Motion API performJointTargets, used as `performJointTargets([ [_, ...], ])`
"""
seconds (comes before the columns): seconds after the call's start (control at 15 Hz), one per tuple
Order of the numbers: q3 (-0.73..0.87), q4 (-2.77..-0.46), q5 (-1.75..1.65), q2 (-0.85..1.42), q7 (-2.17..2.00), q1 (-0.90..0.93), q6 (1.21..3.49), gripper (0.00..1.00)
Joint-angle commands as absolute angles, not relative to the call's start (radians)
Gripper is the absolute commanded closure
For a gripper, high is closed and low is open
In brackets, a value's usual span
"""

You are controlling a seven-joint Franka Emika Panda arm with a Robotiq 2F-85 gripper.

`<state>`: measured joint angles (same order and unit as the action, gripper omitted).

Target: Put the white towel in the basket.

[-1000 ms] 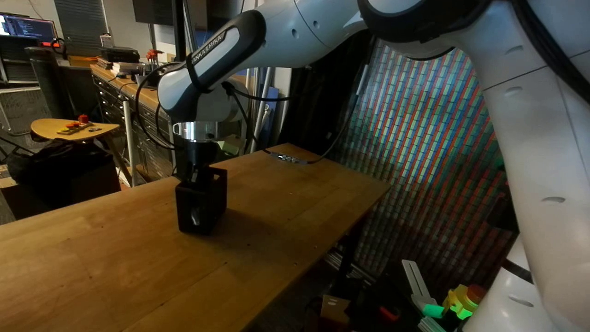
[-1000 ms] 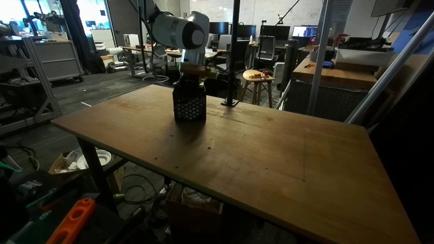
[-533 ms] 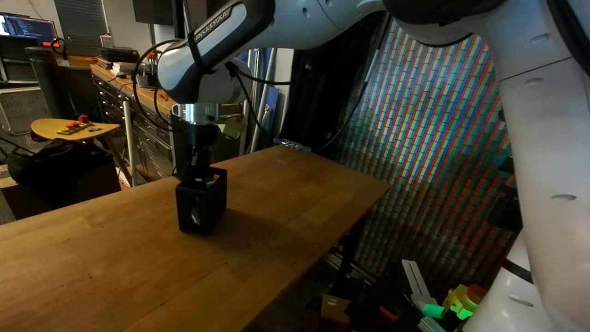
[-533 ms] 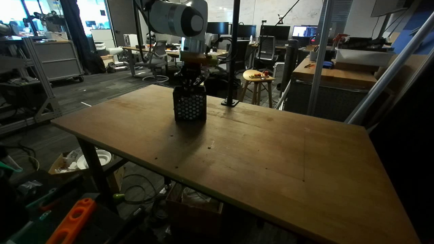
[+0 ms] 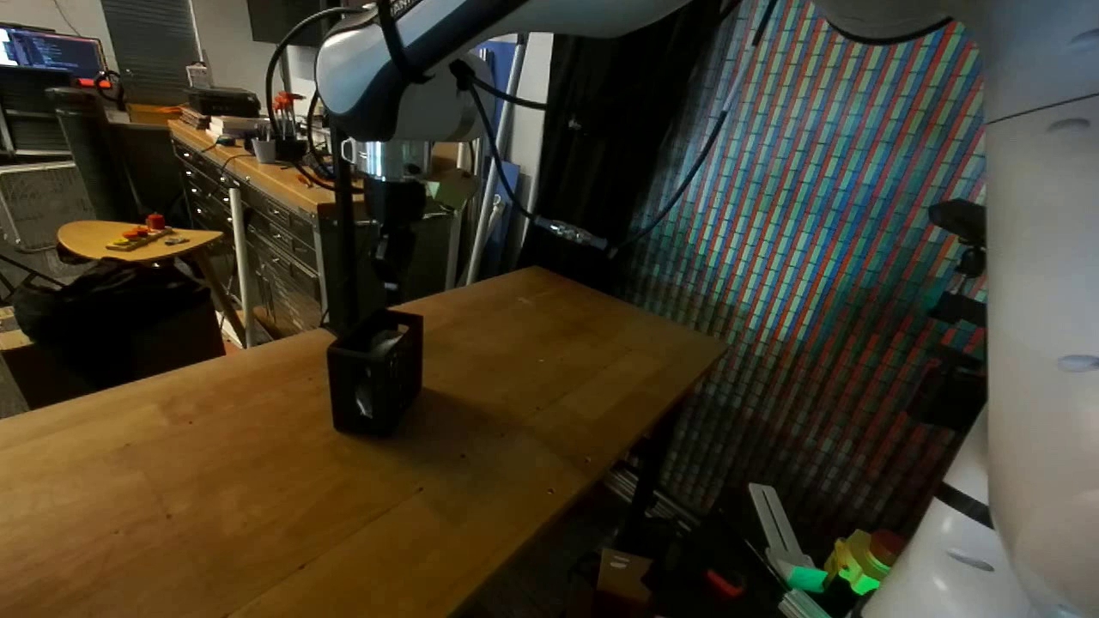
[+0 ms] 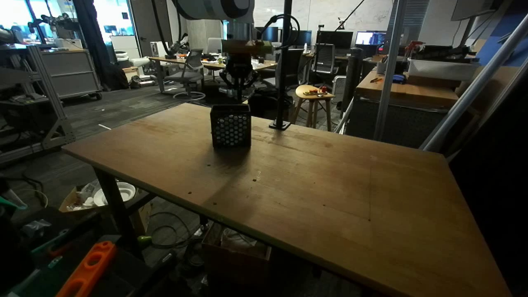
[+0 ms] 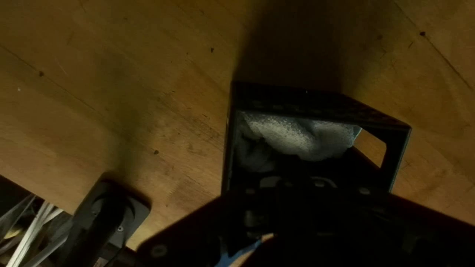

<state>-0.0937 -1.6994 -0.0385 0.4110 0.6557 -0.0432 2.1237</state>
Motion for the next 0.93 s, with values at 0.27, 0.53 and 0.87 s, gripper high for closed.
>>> performJointTargets([
  [0.27,-0.061,-1.761,-0.041,0.339,0.619,-0.052,2.122,0.95],
  [0.53,-0.058,-1.782,-0.041,0.319,0.611,-0.052,2.123,0.73],
  [0.87,-0.058,-1.786,-0.041,0.319,0.61,-0.052,2.124,0.73],
])
